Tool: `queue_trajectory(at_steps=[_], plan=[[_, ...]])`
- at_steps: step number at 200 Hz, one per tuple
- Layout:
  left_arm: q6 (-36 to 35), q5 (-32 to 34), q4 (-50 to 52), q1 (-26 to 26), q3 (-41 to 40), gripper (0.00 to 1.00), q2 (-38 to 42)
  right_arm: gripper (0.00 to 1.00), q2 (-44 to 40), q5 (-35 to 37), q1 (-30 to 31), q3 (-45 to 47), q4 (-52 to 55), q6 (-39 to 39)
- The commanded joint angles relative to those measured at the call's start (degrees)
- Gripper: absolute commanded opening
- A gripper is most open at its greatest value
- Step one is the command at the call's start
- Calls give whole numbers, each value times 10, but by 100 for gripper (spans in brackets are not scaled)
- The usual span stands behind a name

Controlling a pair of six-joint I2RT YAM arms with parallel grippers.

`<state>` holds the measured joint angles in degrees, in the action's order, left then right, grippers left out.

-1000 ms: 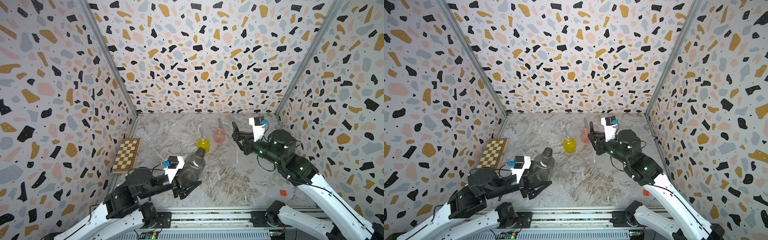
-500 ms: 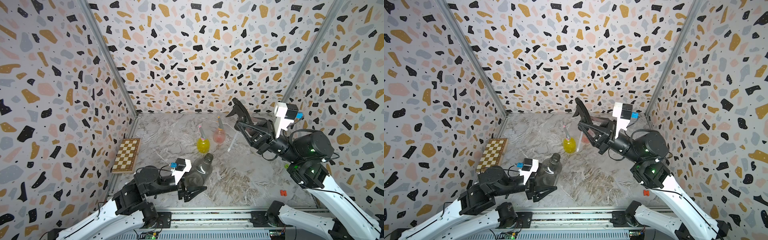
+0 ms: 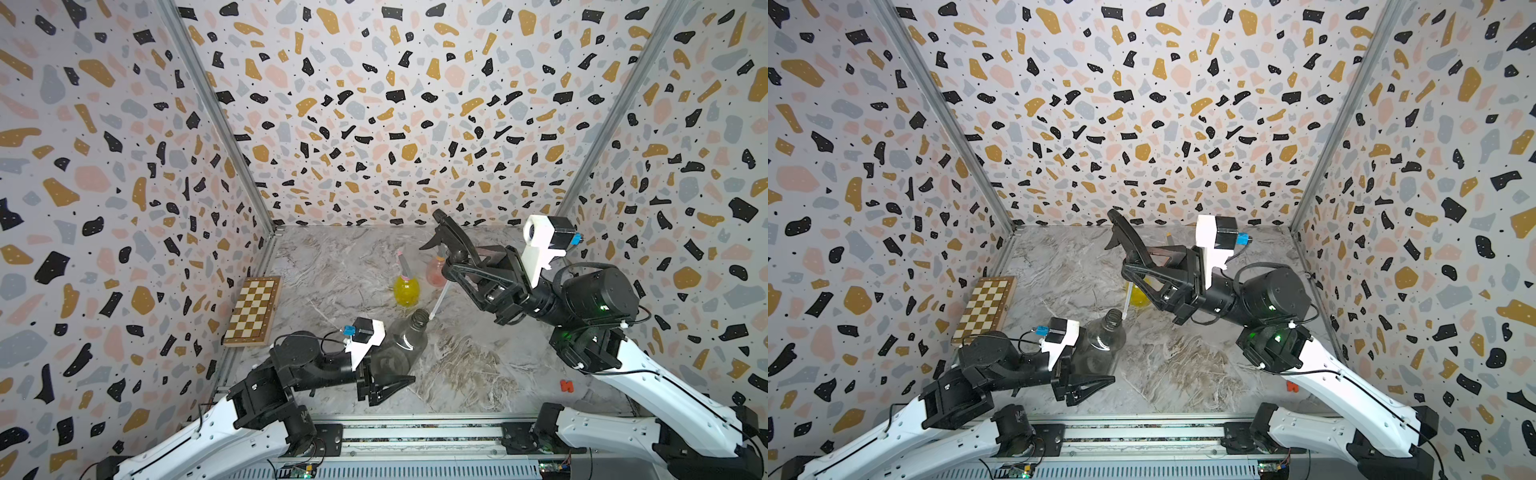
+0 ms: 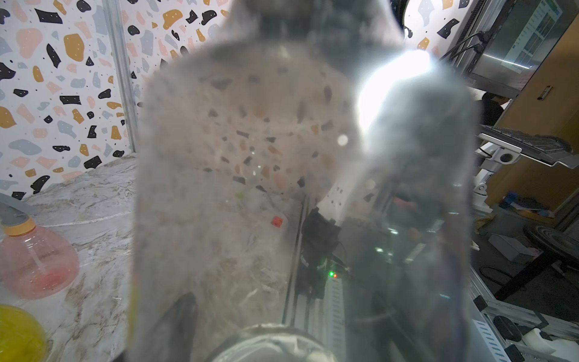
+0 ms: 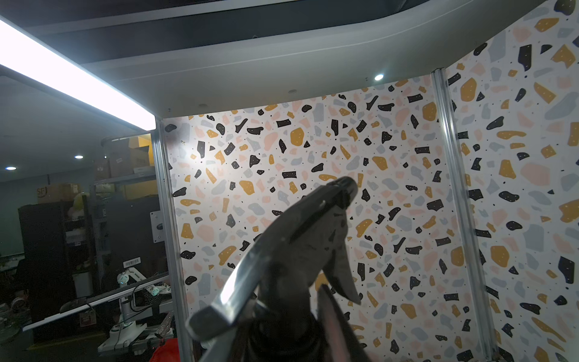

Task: Attach spray nozzles to spray bottles
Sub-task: Insert the spray nozzle into the spray bottle.

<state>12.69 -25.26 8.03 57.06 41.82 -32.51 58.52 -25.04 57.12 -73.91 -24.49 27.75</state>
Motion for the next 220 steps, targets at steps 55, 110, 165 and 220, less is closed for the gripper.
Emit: queue_trajectory(at_steps=[55,110,165,220], plan=[[-1,-13,-40,-2,-4,0,3,13,8,14,27,-35,-12,-29],[11,-23,-67,-2,-8,0,10,13,2,21,29,-10,-9,-29],[56,7,-128,-2,-4,0,13,13,-6,2,31,42,-41,1],[67,10,-115,-2,27,0,-1,13,-2,-10,36,81,-61,22]])
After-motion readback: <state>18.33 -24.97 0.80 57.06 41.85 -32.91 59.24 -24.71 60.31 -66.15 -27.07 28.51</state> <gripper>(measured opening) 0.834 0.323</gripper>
